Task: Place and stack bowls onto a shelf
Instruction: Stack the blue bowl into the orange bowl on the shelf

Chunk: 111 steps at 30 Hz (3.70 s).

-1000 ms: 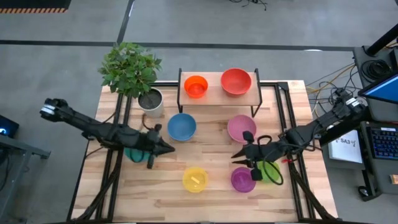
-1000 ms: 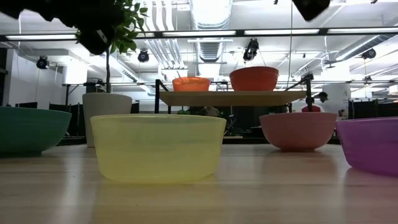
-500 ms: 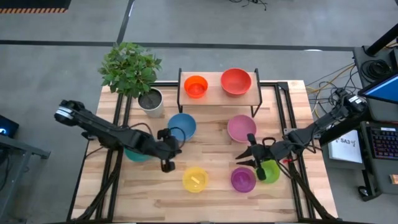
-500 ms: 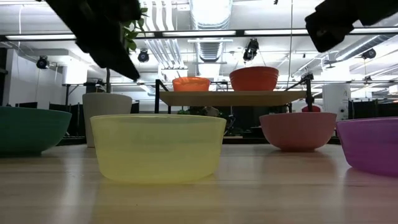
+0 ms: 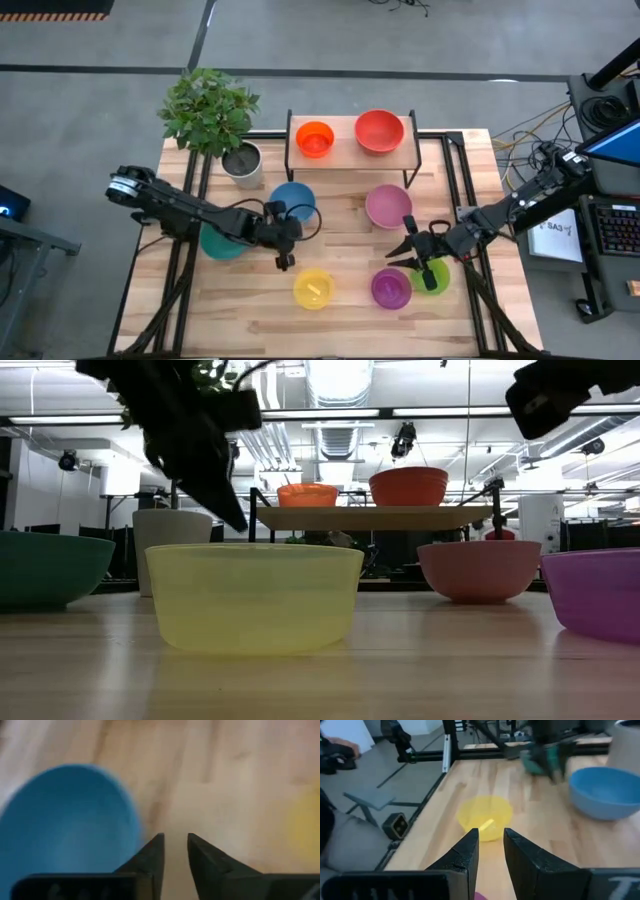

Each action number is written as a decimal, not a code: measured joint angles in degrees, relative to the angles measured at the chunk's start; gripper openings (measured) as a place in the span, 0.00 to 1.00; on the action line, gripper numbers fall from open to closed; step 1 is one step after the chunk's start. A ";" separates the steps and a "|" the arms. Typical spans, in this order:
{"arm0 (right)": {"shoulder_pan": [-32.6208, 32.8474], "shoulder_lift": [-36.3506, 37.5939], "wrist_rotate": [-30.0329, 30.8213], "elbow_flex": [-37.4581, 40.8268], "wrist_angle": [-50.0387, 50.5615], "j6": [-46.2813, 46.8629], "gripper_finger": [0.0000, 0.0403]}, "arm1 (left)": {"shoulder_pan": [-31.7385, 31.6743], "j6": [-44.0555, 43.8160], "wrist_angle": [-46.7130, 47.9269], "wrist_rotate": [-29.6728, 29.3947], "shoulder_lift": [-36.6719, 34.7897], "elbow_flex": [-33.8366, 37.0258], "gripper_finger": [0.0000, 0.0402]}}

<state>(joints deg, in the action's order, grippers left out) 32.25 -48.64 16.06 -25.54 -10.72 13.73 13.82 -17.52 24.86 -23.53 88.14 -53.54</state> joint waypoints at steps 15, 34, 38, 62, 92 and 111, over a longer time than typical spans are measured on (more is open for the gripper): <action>2.39 -2.78 0.50 0.94 -4.99 1.41 0.19 | -1.62 4.49 -1.22 -5.09 2.13 1.17 0.42; 2.39 -2.84 0.50 0.94 -5.01 1.69 0.18 | -1.59 5.50 -0.46 -3.12 7.34 -1.59 0.04; 2.39 -2.84 0.50 0.94 -4.94 1.71 0.18 | -1.25 7.80 1.61 2.31 6.87 -6.32 0.02; 2.39 -2.87 0.50 0.94 -4.79 1.71 0.18 | -11.60 45.89 15.77 13.07 7.95 -41.93 0.00; 2.39 -2.87 0.52 0.94 -4.51 1.25 0.18 | -29.26 59.00 23.65 26.16 34.18 -80.19 0.00; 2.36 -2.87 0.52 1.07 -4.55 1.03 0.18 | -32.83 55.71 18.57 26.12 37.72 -80.32 0.00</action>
<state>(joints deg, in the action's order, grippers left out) 34.61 -51.51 16.58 -24.47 -15.27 14.76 -19.00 38.19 43.44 2.59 125.86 -133.86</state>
